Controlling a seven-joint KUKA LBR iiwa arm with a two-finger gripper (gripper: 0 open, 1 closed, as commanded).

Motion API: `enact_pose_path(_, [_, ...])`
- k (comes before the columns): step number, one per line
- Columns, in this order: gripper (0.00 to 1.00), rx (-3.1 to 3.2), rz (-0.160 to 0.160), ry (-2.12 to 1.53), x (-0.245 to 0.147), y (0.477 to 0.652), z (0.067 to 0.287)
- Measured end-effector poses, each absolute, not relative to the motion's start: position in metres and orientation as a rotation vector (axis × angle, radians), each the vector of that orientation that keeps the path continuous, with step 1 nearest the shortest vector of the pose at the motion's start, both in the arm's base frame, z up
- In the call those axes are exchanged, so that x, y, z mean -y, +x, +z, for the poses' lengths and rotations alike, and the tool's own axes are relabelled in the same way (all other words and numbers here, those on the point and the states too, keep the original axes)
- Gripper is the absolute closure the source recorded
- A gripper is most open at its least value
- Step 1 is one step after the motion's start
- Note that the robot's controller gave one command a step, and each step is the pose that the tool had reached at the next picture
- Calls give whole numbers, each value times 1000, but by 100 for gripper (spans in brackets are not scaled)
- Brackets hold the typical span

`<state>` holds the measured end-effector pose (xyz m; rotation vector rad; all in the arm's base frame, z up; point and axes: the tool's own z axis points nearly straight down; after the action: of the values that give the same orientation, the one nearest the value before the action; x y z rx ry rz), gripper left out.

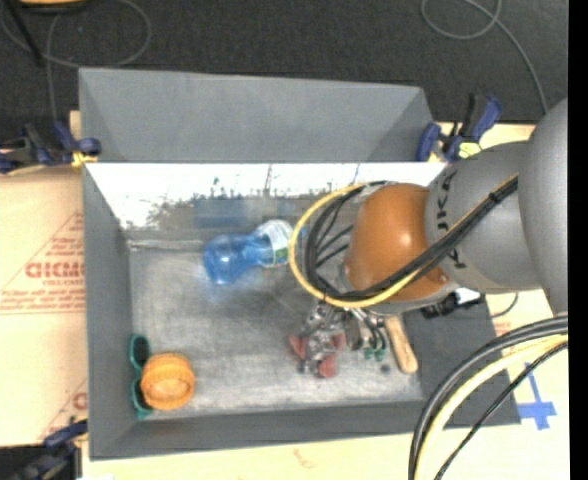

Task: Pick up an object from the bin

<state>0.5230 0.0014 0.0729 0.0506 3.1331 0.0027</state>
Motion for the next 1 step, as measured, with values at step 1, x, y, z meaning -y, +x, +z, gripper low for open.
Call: enact_pose_path(1, [100, -3133, 3, 52, -1, 523, 73])
